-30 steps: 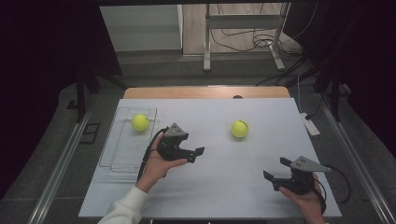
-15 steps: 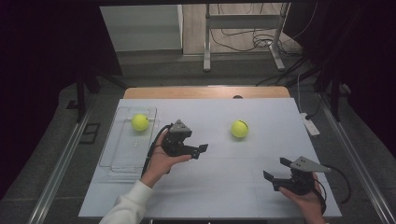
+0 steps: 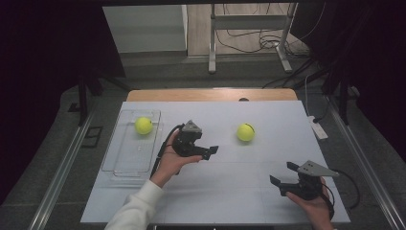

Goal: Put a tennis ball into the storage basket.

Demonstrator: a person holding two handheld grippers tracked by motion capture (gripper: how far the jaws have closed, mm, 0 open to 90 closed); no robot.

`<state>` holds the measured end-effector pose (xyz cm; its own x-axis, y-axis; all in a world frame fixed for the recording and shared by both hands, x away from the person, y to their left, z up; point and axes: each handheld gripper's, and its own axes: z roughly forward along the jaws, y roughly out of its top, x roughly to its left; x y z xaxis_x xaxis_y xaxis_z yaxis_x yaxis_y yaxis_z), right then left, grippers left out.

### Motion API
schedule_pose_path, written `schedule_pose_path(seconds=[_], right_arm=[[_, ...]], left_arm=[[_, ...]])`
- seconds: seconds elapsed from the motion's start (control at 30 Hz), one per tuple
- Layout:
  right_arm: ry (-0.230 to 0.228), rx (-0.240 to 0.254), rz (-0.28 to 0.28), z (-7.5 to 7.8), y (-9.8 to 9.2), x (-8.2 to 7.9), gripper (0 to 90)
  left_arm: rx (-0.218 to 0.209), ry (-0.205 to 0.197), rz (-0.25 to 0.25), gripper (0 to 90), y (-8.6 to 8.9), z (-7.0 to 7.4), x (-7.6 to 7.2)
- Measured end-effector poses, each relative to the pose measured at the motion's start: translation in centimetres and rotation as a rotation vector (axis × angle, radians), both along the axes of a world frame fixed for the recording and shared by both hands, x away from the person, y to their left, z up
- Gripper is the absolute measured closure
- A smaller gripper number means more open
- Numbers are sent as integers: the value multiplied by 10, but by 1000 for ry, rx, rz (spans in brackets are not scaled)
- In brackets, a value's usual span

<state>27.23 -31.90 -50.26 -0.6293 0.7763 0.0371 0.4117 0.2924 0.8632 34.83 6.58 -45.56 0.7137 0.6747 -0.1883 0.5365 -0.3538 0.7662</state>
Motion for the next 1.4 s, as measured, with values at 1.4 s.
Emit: schedule_pose_path(seconds=[1.4], right_arm=[[8, 0, -4, -2, -1, 1, 128]], left_arm=[[23, 42, -37, 153, -33, -6, 32]])
